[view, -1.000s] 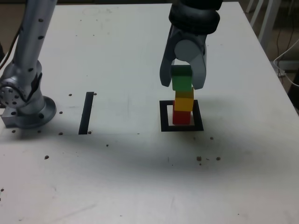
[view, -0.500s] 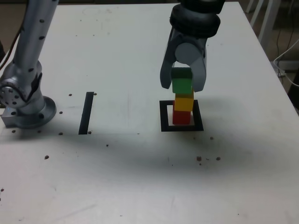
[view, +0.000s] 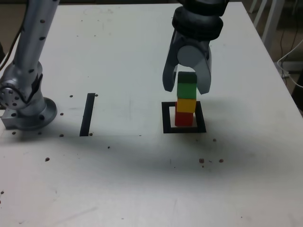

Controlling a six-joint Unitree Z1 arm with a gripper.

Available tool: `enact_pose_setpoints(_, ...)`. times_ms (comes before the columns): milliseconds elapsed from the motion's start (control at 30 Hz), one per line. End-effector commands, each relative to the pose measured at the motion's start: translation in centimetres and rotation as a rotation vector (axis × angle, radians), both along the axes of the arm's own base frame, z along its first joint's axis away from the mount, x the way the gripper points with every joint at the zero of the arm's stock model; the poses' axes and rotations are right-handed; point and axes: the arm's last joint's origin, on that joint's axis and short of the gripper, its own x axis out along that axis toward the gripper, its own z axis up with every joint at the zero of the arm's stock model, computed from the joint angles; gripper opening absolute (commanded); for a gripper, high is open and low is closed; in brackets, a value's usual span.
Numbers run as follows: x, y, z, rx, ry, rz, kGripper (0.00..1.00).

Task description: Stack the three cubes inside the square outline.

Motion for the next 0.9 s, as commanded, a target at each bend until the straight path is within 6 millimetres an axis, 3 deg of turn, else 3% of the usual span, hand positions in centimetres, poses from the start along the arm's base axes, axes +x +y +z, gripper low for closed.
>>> enact_pose_setpoints(0, -0.1, -0.1, -0.2, -0.002, 0.018, -0.003, 0.85)
enact_pose_setpoints(300, -0.2, -0.1, -0.1, -0.002, 0.017, -0.001, 0.86)
enact_pose_setpoints(467, -1.3, 0.1, 1.3, 0.021, -0.016, 0.013, 0.87)
enact_pose_setpoints(667, -3.9, 0.4, 3.5, 0.055, -0.055, 0.035, 0.92)
enact_pose_setpoints(867, -8.4, 1.0, 4.9, 0.063, -0.049, 0.068, 0.97)
